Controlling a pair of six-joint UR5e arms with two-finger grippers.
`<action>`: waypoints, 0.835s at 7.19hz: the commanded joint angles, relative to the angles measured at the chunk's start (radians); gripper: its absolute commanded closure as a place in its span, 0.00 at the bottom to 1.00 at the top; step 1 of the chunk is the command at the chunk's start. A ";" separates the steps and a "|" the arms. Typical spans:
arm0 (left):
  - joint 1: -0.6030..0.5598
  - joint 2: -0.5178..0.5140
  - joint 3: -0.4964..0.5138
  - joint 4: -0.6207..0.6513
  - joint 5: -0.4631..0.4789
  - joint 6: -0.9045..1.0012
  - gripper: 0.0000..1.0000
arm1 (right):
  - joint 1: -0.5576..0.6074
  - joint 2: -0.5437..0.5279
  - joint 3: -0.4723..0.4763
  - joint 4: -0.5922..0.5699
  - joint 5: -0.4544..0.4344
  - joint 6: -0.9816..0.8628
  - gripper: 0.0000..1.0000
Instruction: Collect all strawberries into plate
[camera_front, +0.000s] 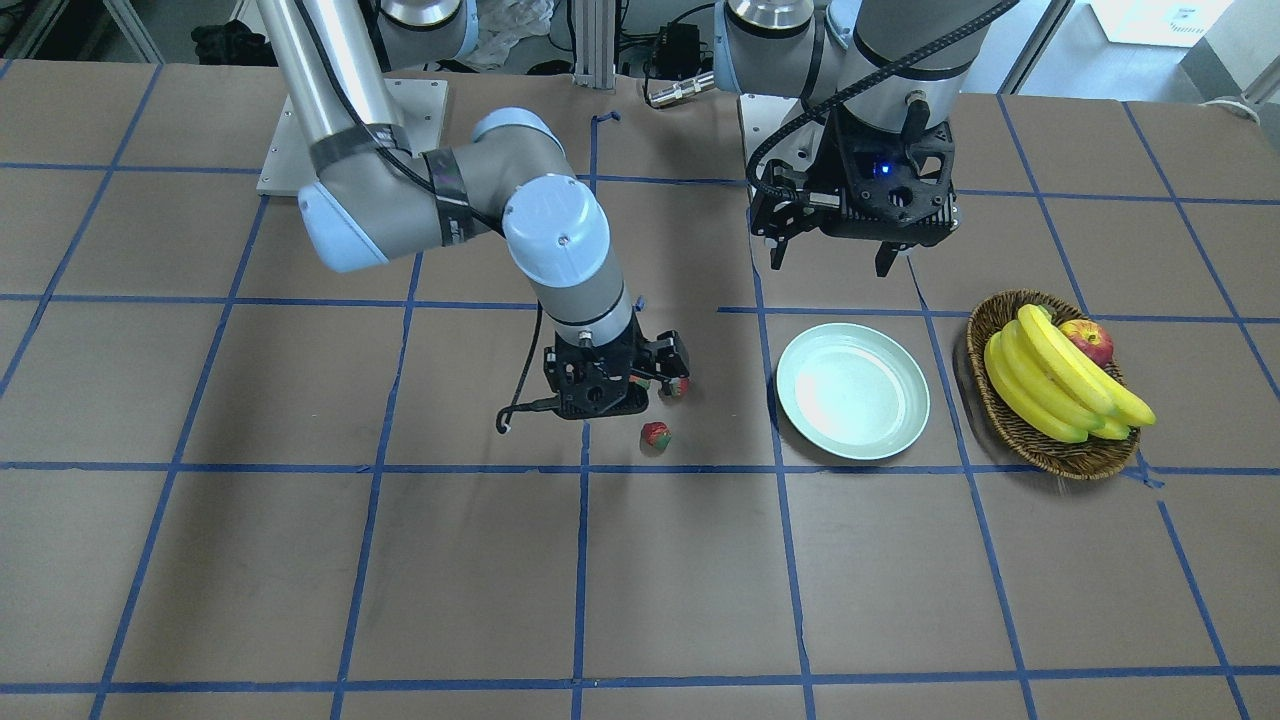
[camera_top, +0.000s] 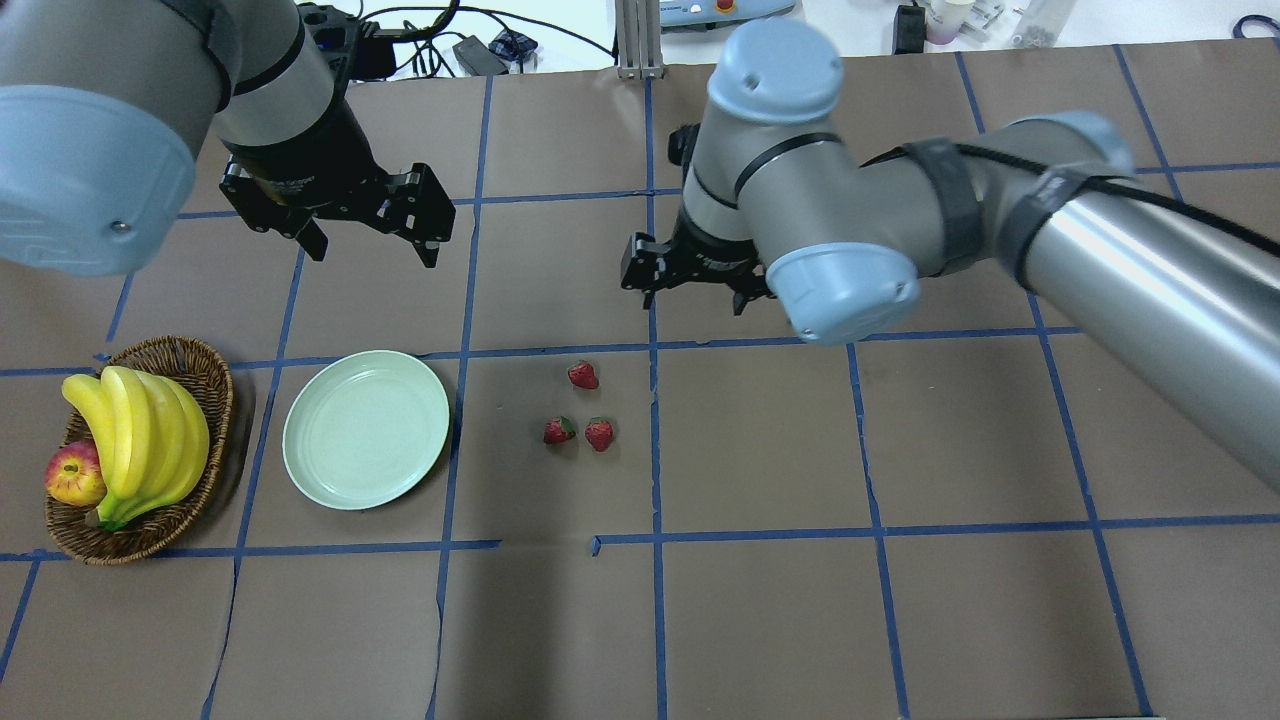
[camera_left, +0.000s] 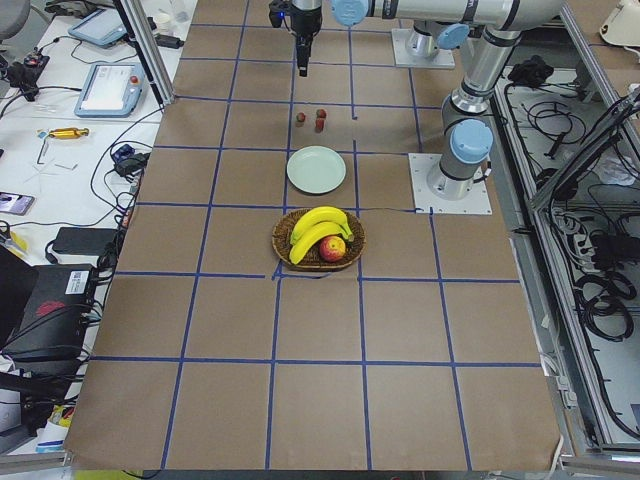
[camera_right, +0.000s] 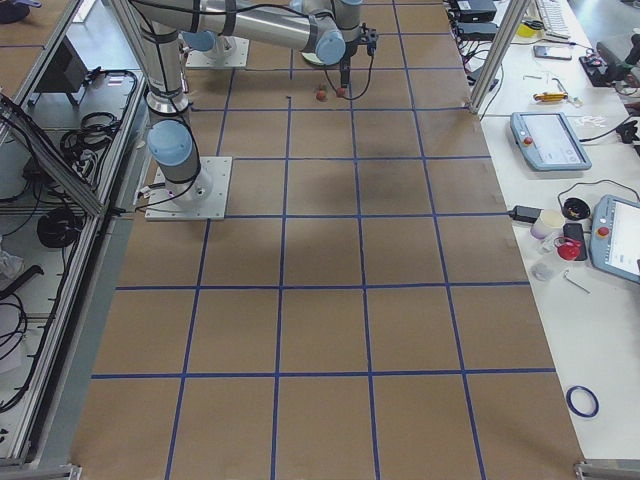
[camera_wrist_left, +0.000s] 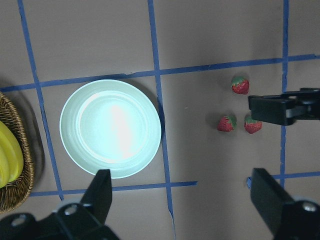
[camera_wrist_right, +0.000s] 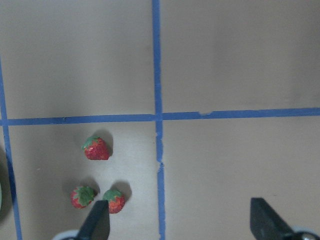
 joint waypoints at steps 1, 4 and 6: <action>0.000 0.000 -0.002 -0.002 0.000 -0.003 0.00 | -0.147 -0.121 -0.040 0.208 -0.028 -0.242 0.00; 0.000 -0.005 -0.003 -0.002 -0.010 -0.010 0.00 | -0.316 -0.115 -0.274 0.457 -0.024 -0.355 0.00; -0.001 -0.003 -0.011 0.000 -0.006 -0.010 0.00 | -0.310 -0.152 -0.237 0.392 -0.098 -0.308 0.00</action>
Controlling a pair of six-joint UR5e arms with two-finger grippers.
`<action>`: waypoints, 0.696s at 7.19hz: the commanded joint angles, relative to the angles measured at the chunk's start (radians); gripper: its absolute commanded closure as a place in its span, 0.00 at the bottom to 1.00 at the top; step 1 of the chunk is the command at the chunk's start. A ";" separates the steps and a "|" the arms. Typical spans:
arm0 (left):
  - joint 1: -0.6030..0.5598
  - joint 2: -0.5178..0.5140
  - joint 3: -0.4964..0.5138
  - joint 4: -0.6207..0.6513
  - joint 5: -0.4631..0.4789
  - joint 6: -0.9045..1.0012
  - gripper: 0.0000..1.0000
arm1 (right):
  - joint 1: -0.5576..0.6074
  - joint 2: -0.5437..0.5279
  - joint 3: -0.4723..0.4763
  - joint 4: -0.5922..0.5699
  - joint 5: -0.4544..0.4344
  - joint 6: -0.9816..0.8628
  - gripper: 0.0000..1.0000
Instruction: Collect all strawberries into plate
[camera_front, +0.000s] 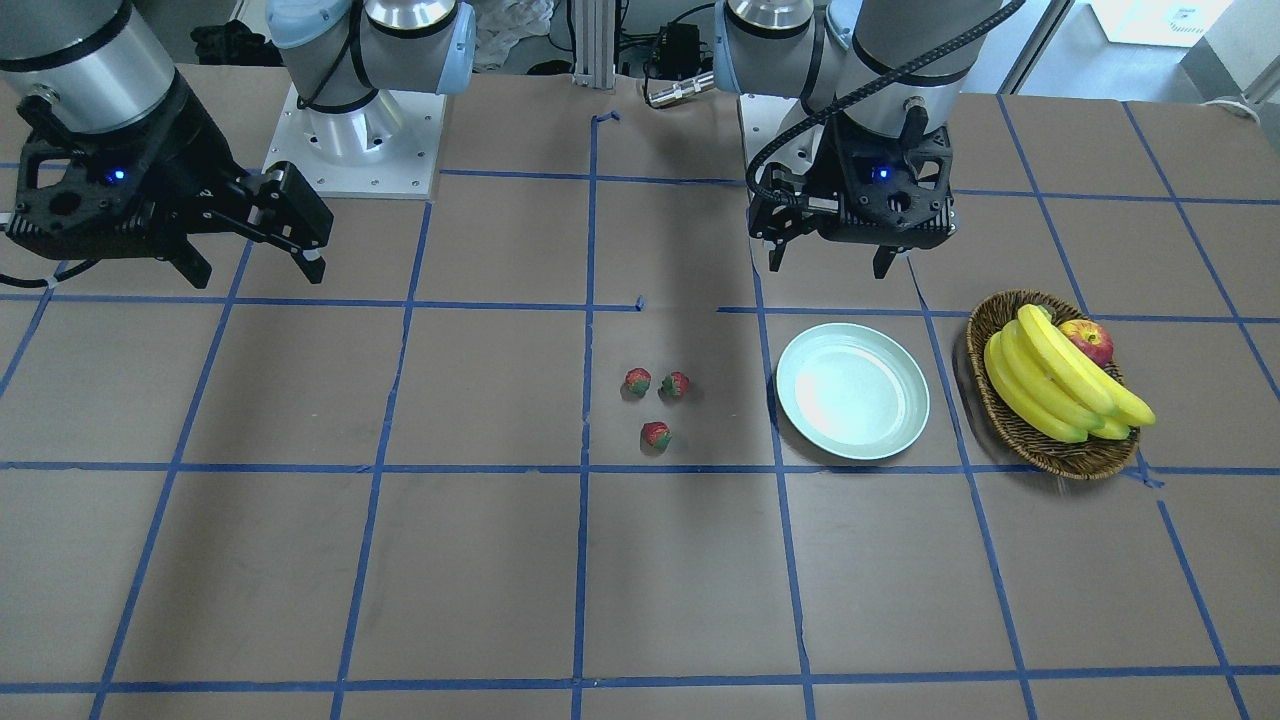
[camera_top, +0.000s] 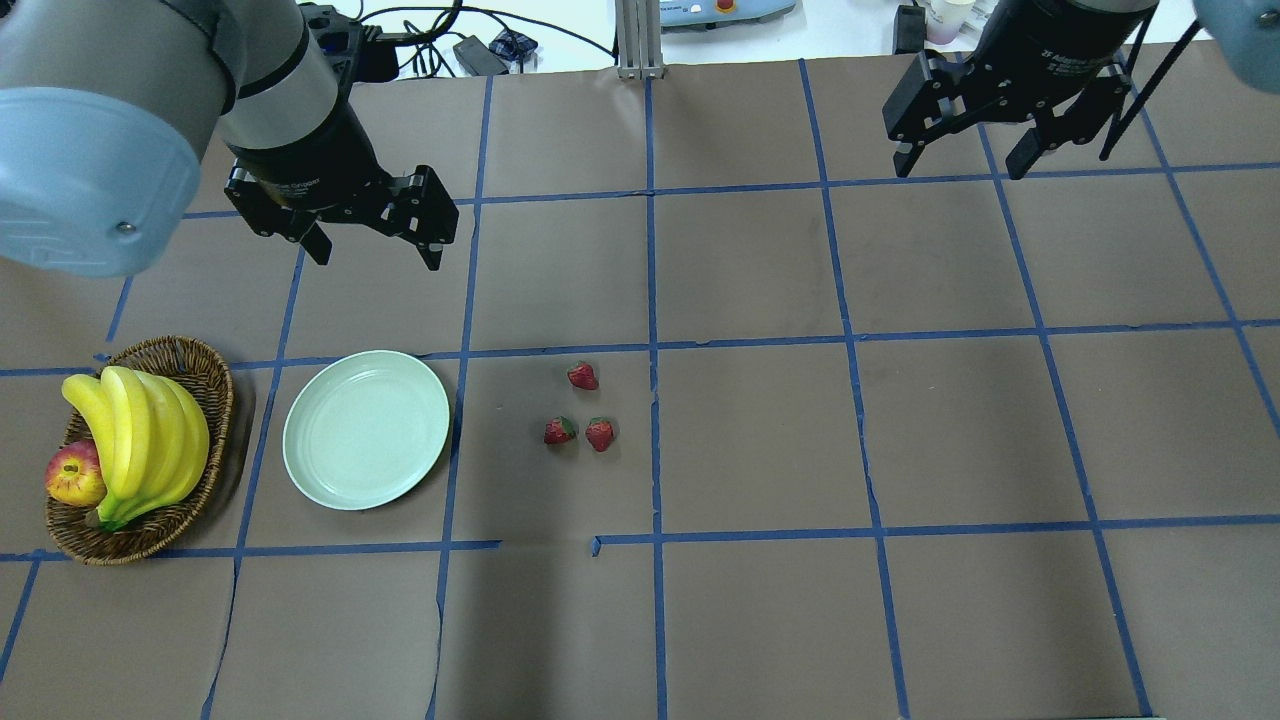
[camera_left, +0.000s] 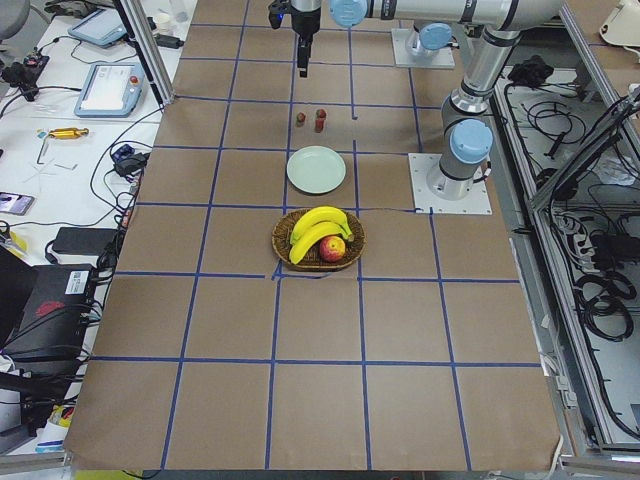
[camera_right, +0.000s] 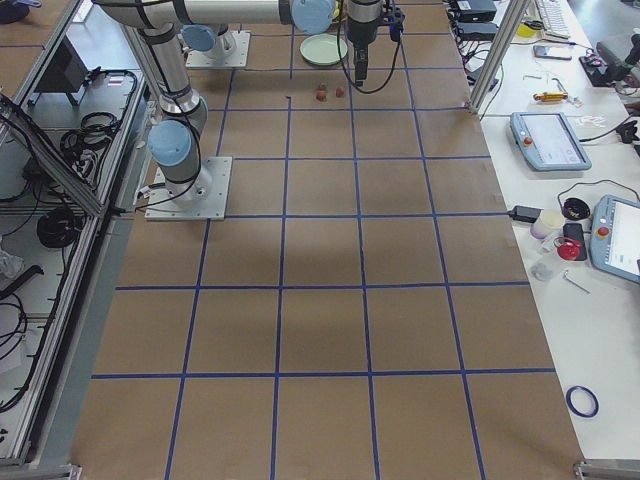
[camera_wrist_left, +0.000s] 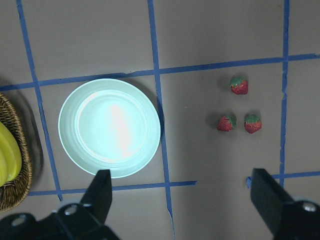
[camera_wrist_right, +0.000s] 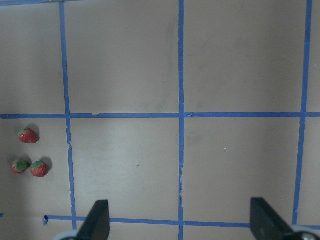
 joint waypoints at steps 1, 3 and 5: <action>-0.001 0.000 -0.007 0.001 0.000 0.000 0.00 | 0.047 -0.013 0.017 -0.055 -0.072 0.095 0.01; -0.001 0.000 -0.005 0.001 0.003 0.000 0.00 | 0.124 -0.004 0.052 -0.061 -0.148 0.173 0.06; -0.001 0.000 -0.005 0.002 0.003 0.000 0.00 | 0.122 -0.001 0.065 -0.084 -0.144 0.172 0.00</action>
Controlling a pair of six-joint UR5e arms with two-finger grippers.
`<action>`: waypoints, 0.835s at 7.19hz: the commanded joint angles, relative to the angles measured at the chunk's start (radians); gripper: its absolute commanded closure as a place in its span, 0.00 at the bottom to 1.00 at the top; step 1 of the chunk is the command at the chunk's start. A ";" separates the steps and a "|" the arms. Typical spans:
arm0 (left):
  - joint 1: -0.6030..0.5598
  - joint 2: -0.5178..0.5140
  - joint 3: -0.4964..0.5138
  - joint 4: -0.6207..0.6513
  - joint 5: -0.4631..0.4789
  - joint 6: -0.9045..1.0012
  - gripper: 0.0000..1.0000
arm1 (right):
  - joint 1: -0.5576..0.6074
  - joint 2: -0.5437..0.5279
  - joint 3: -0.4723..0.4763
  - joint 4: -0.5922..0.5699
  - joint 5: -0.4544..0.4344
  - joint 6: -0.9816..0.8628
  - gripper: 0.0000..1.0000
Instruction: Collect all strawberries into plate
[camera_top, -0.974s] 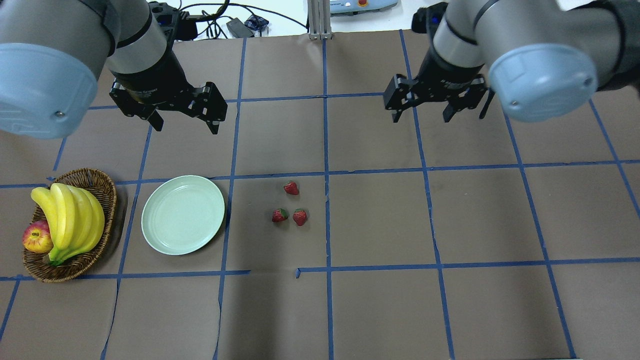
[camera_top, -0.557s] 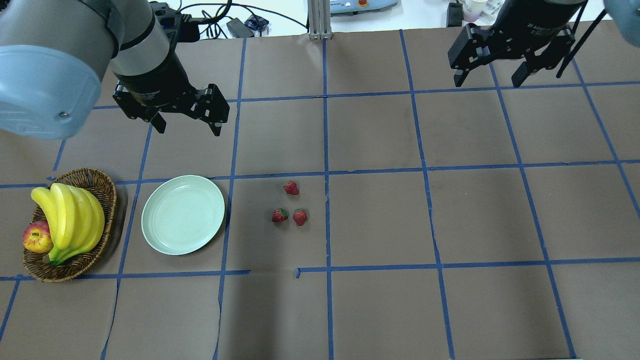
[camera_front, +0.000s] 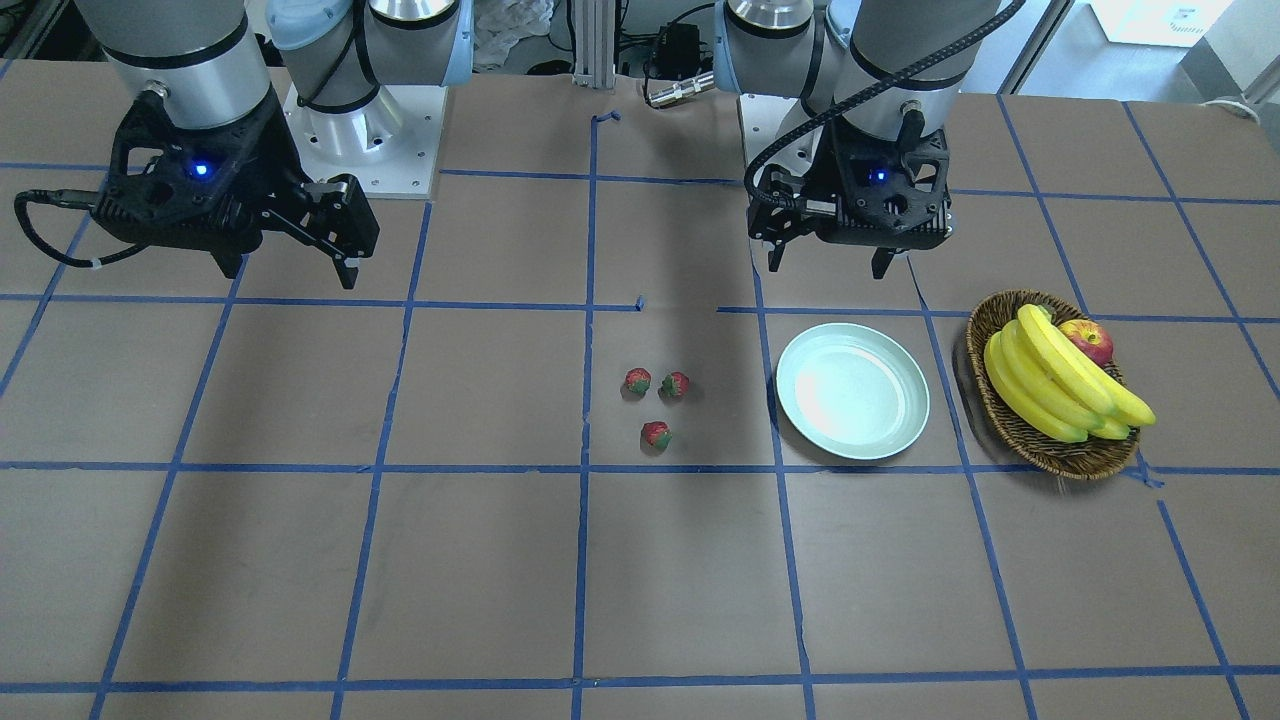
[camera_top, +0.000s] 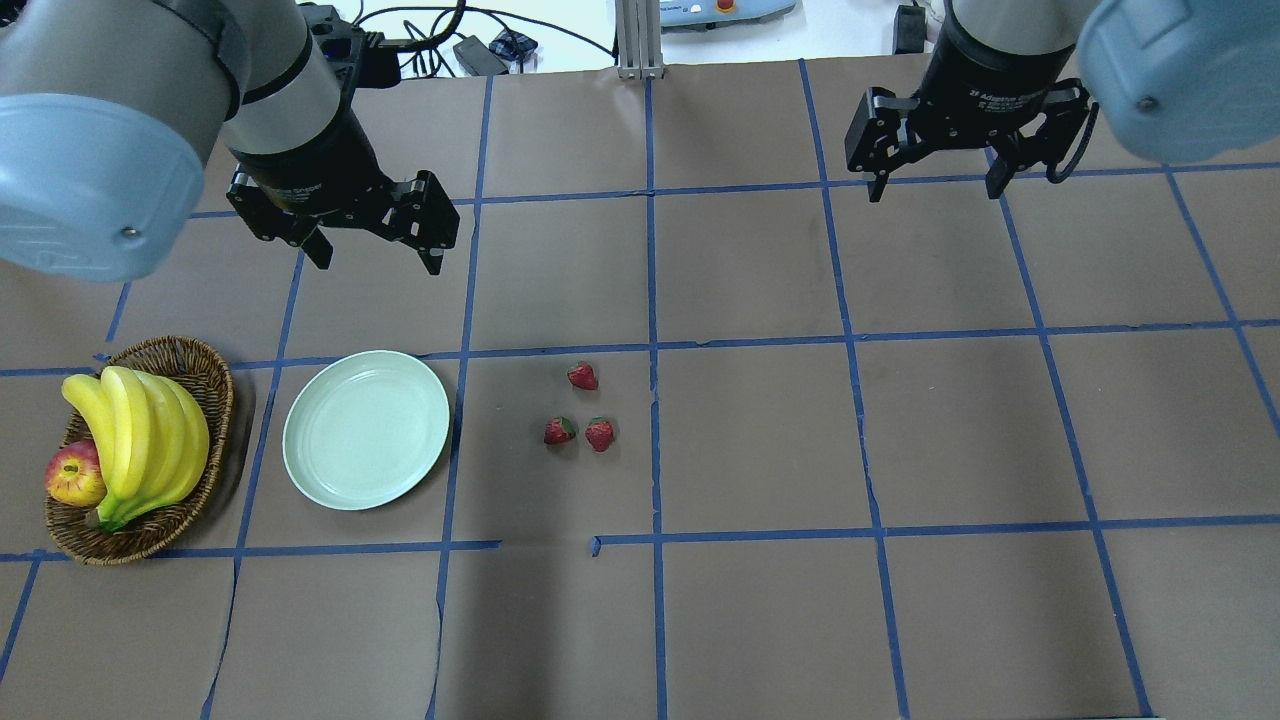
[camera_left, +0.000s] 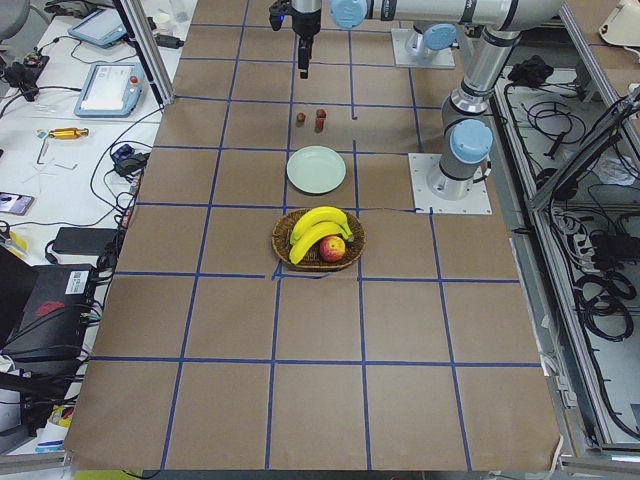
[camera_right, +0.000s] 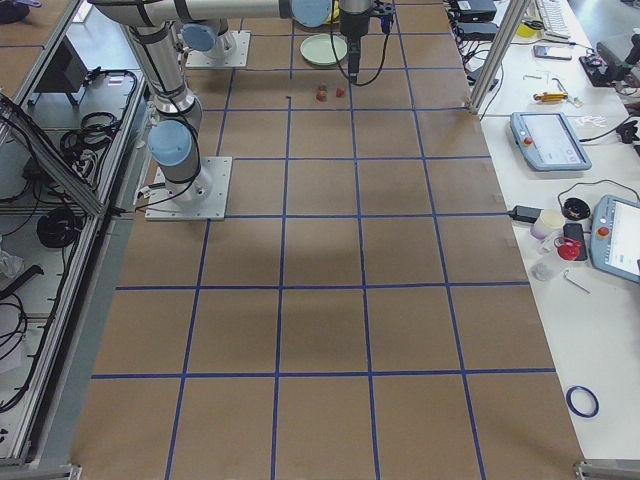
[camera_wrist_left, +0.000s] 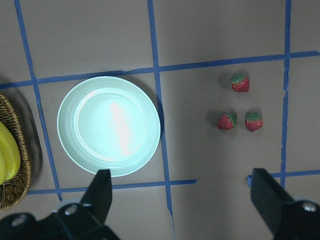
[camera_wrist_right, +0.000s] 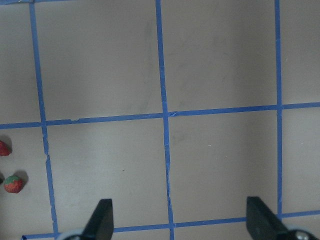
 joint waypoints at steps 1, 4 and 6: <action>0.000 -0.009 0.000 0.006 -0.003 -0.001 0.00 | 0.002 0.001 0.014 -0.012 0.002 0.017 0.00; -0.023 -0.121 -0.045 0.144 -0.103 -0.134 0.00 | 0.002 0.001 0.014 -0.012 0.004 0.017 0.00; -0.063 -0.210 -0.163 0.350 -0.142 -0.185 0.02 | 0.007 0.003 0.012 -0.007 0.007 0.004 0.00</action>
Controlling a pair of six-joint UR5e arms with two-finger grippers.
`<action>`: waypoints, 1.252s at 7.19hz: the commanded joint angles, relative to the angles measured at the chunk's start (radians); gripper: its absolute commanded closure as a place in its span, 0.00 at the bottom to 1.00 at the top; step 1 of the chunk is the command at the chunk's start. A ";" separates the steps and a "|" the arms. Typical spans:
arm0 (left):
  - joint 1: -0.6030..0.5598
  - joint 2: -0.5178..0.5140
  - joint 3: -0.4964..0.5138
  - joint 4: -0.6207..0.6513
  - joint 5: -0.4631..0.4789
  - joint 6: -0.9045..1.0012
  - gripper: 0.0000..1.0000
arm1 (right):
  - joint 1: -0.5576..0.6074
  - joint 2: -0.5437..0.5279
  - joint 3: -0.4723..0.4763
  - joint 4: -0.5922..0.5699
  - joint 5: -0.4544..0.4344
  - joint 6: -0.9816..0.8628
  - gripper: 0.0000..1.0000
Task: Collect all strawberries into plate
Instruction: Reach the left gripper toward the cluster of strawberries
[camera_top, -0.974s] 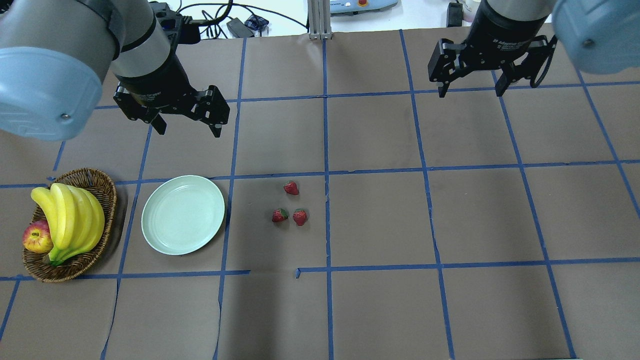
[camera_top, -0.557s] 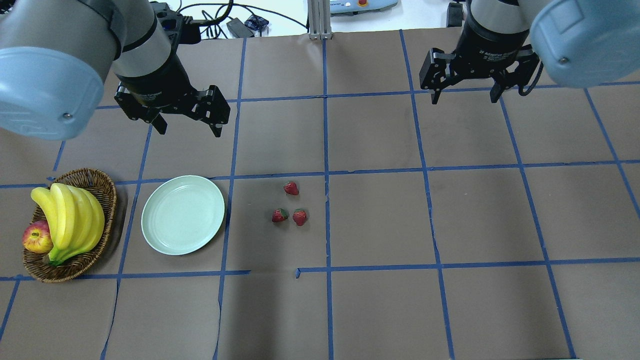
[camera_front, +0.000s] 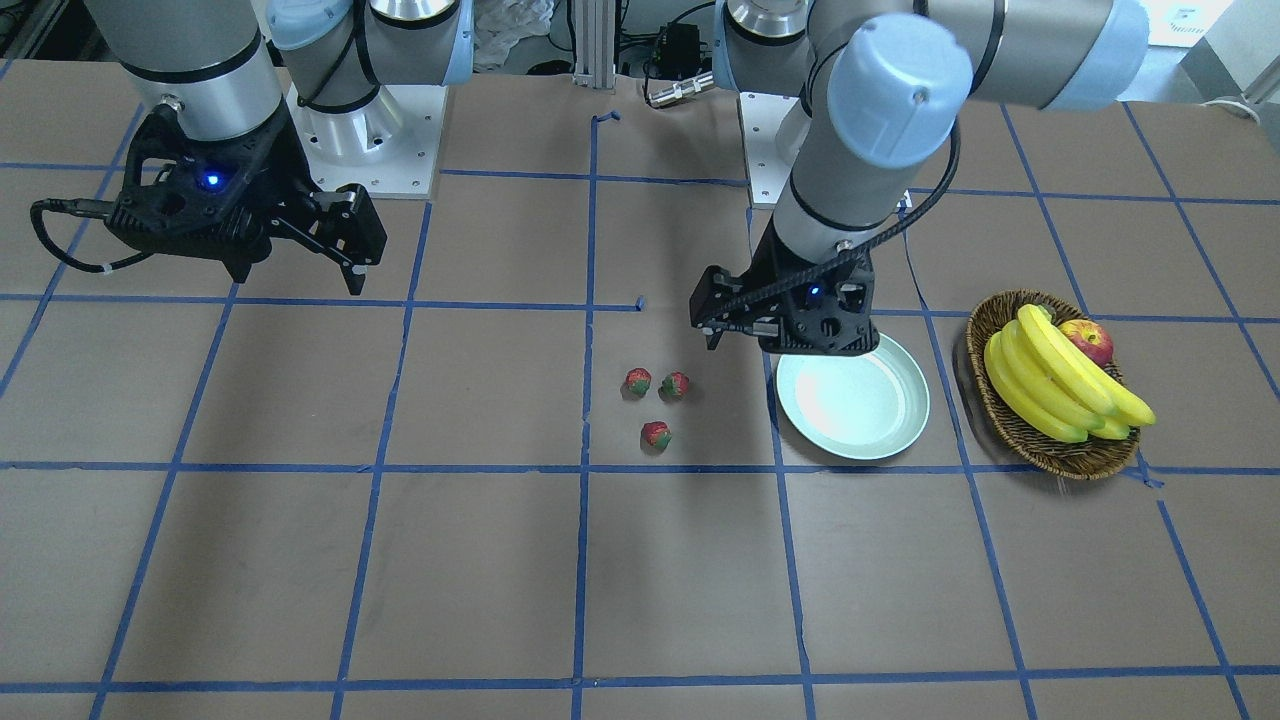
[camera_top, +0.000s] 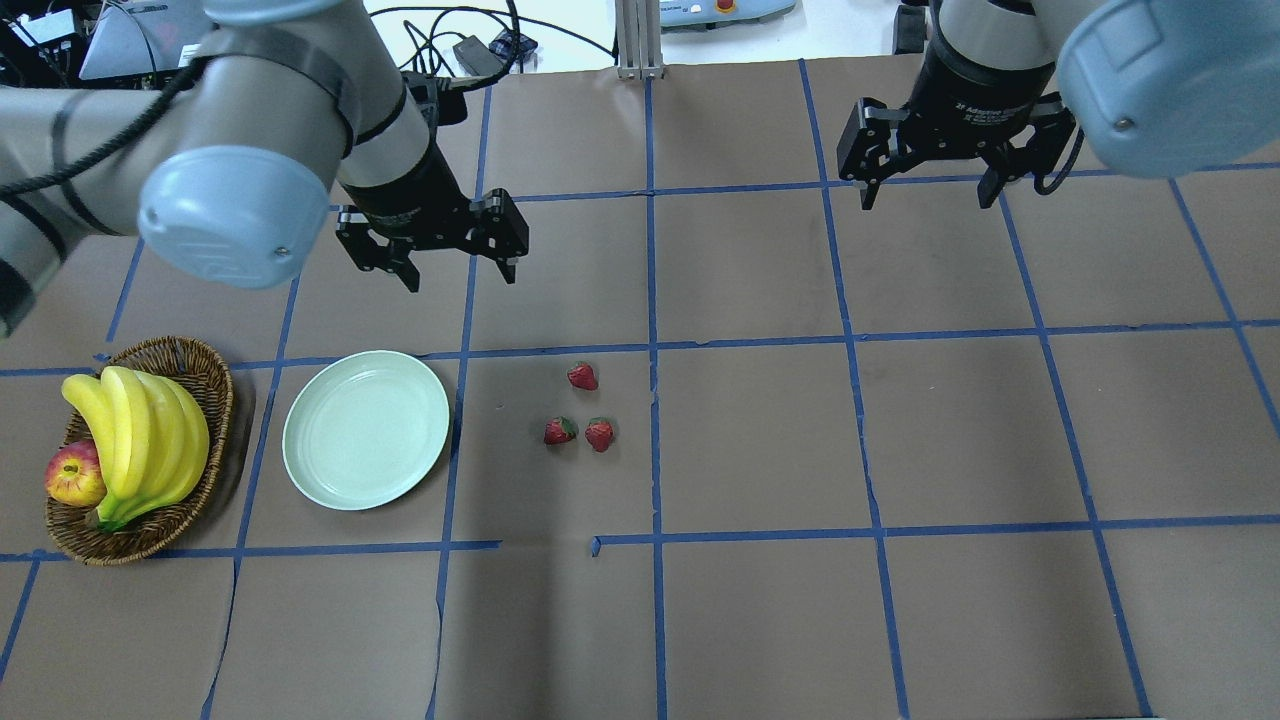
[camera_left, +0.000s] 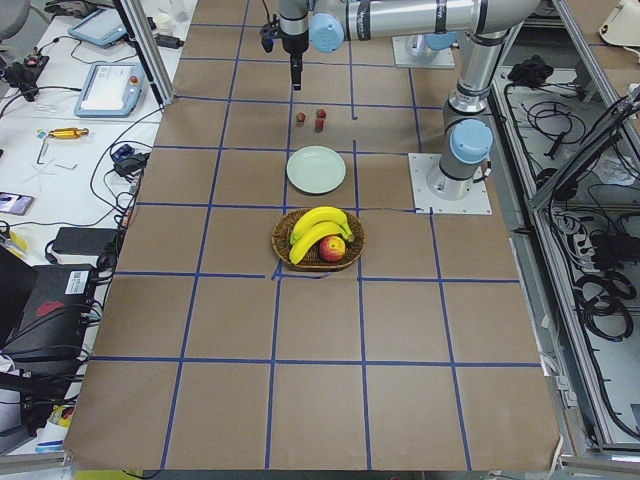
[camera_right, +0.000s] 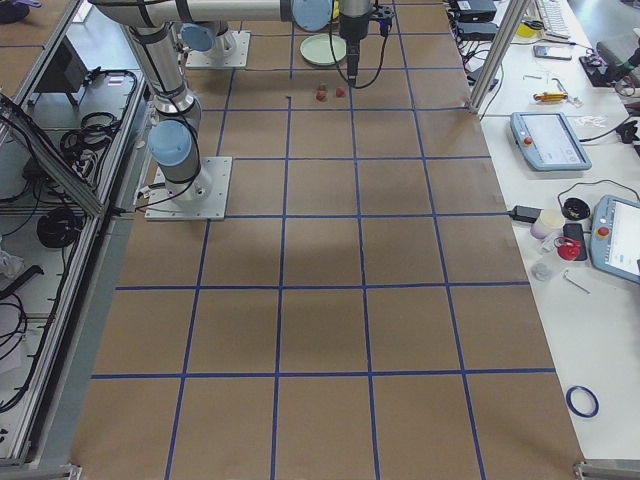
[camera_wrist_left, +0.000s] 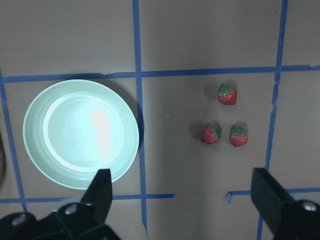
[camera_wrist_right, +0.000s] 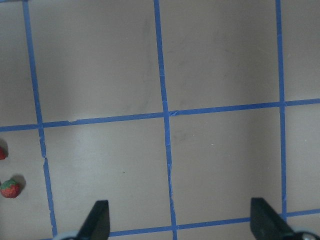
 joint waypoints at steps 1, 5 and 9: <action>-0.034 -0.105 -0.098 0.238 -0.015 -0.091 0.02 | 0.009 0.001 0.004 0.010 0.003 -0.027 0.00; -0.112 -0.233 -0.095 0.435 0.067 -0.199 0.02 | 0.012 -0.001 0.015 0.015 0.062 -0.092 0.00; -0.155 -0.313 -0.101 0.467 0.097 -0.222 0.05 | 0.012 -0.001 0.016 0.015 0.061 -0.093 0.00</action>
